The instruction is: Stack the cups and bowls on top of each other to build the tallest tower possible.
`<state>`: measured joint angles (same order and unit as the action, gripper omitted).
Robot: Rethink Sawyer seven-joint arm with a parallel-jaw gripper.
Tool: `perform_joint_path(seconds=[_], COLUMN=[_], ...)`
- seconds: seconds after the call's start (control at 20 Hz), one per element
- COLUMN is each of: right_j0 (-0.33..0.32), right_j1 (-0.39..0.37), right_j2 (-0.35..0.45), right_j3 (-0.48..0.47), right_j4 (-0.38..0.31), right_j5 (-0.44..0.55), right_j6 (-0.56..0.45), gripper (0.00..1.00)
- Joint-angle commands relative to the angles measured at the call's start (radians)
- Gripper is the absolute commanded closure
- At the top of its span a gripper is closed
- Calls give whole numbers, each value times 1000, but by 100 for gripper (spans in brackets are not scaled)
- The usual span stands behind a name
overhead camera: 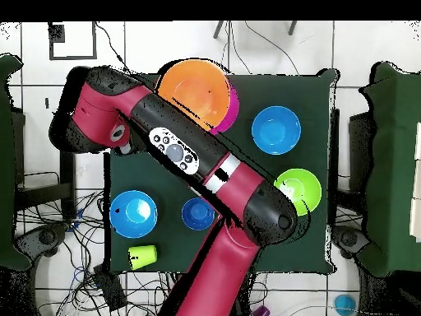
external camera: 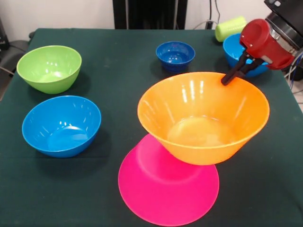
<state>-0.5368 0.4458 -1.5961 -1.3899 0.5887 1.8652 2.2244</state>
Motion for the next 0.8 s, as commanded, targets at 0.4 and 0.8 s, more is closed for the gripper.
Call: perform_joint_path(seconds=[0.4,0.8], right_j0=[-52,-64], right_j1=[-54,-79], right_j2=[-181,-221], right_j3=[-37,-69], right_j4=[45,59], right_j5=[10,8], right_j6=[-138,-124], gripper=[100,100])
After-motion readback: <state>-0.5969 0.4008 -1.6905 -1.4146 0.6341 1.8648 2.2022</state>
